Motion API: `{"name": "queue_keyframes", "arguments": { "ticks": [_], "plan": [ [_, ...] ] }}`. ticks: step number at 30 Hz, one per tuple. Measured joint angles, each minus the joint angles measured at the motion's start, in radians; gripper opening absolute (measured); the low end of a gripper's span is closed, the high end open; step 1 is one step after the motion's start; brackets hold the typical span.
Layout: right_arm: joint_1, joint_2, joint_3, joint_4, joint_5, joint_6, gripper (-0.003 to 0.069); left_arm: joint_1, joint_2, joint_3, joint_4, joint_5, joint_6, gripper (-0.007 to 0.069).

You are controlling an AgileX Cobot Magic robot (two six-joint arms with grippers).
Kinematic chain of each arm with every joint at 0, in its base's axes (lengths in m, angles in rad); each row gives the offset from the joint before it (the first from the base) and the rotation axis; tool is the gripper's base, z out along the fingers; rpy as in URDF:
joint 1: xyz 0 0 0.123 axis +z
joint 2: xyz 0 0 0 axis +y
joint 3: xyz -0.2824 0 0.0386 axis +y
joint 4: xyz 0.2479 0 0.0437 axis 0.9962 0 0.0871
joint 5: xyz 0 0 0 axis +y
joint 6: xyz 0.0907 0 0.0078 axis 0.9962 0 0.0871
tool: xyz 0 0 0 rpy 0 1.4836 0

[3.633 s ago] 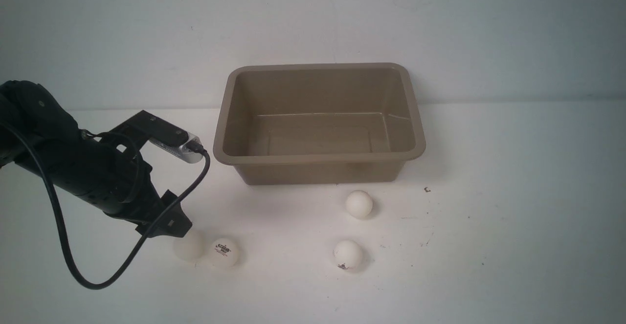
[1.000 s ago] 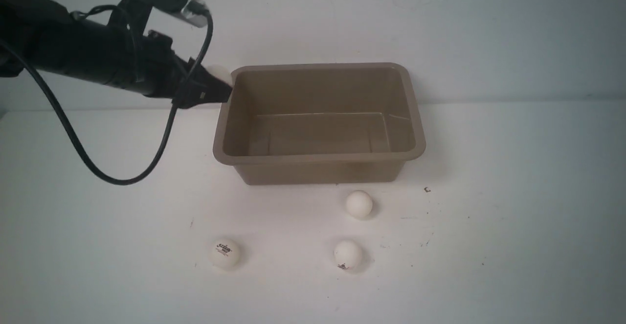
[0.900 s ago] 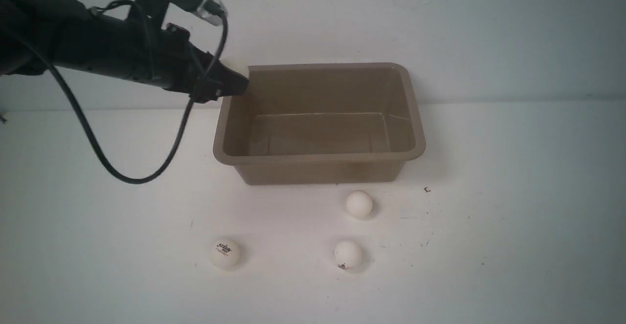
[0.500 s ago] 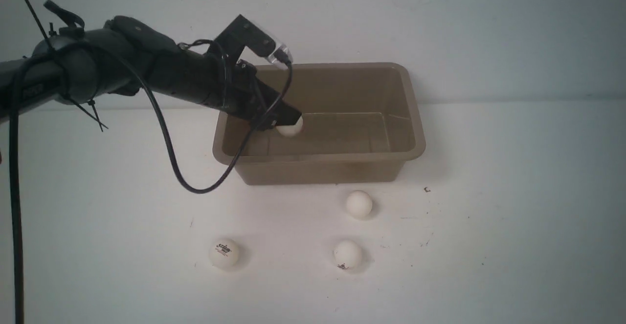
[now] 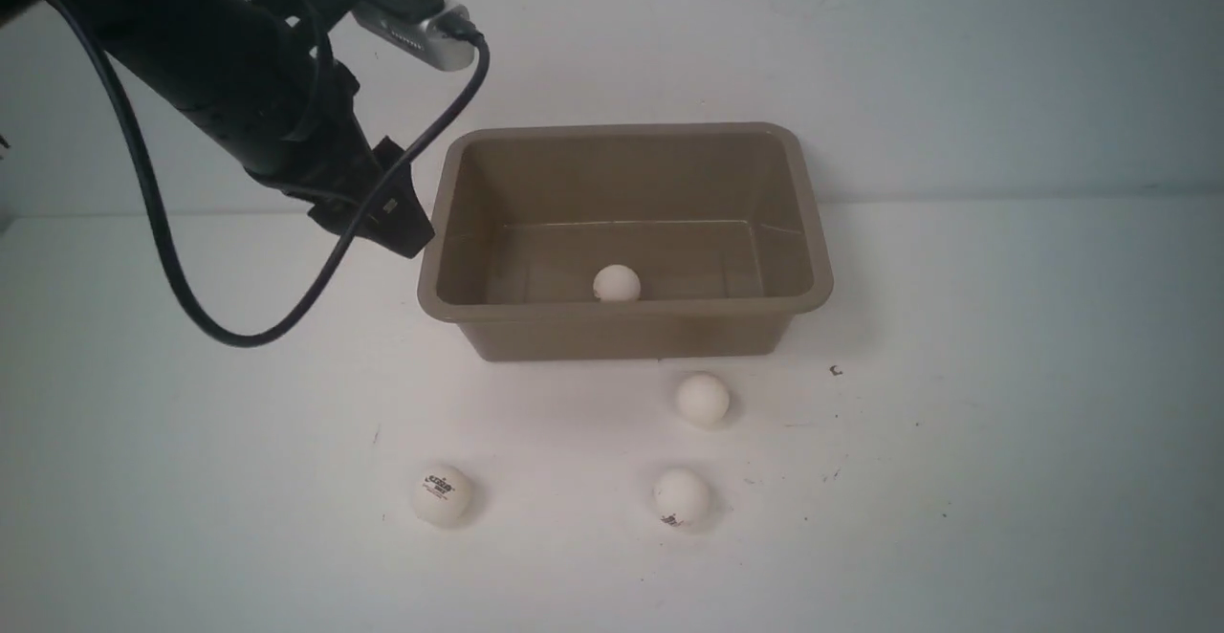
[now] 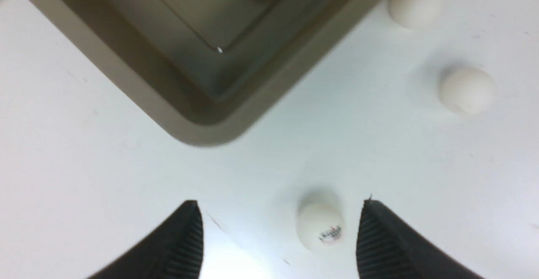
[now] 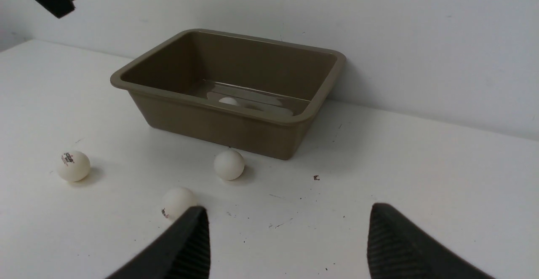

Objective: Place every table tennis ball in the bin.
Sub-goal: Use the left arm to clamp the table tennis ball closest to it

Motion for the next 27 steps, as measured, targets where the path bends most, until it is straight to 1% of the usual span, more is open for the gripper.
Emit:
{"name": "queue_keyframes", "arguments": {
  "ticks": [6, 10, 11, 16, 20, 23, 27],
  "plan": [
    [0.000, 0.000, 0.000, 0.004, 0.000, 0.000, 0.0461, -0.001, -0.054, 0.046, 0.004, 0.013, -0.032, 0.0436],
    [0.000, 0.000, 0.000, 0.013, 0.001, 0.000, 0.0461, -0.001, -0.079, 0.179, 0.002, 0.012, -0.041, 0.0436],
    [0.000, 0.000, 0.000, 0.020, 0.002, 0.000, 0.0461, -0.001, -0.084, 0.241, -0.004, 0.012, -0.043, 0.0436],
    [0.000, 0.000, 0.000, 0.027, 0.003, 0.000, 0.0461, -0.009, -0.087, 0.406, -0.048, -0.001, -0.044, 0.0436],
    [0.000, 0.000, 0.000, 0.027, 0.003, 0.000, 0.0461, -0.082, -0.087, 0.518, -0.056, -0.142, -0.019, 0.0436],
    [0.000, 0.000, 0.000, 0.029, 0.004, 0.000, 0.0461, -0.147, -0.087, 0.550, -0.051, -0.257, -0.013, 0.0436],
    [0.000, 0.000, 0.000, 0.028, 0.005, 0.000, 0.0461, -0.182, -0.074, 0.551, -0.044, -0.342, -0.029, 0.0436]
  ]
}}
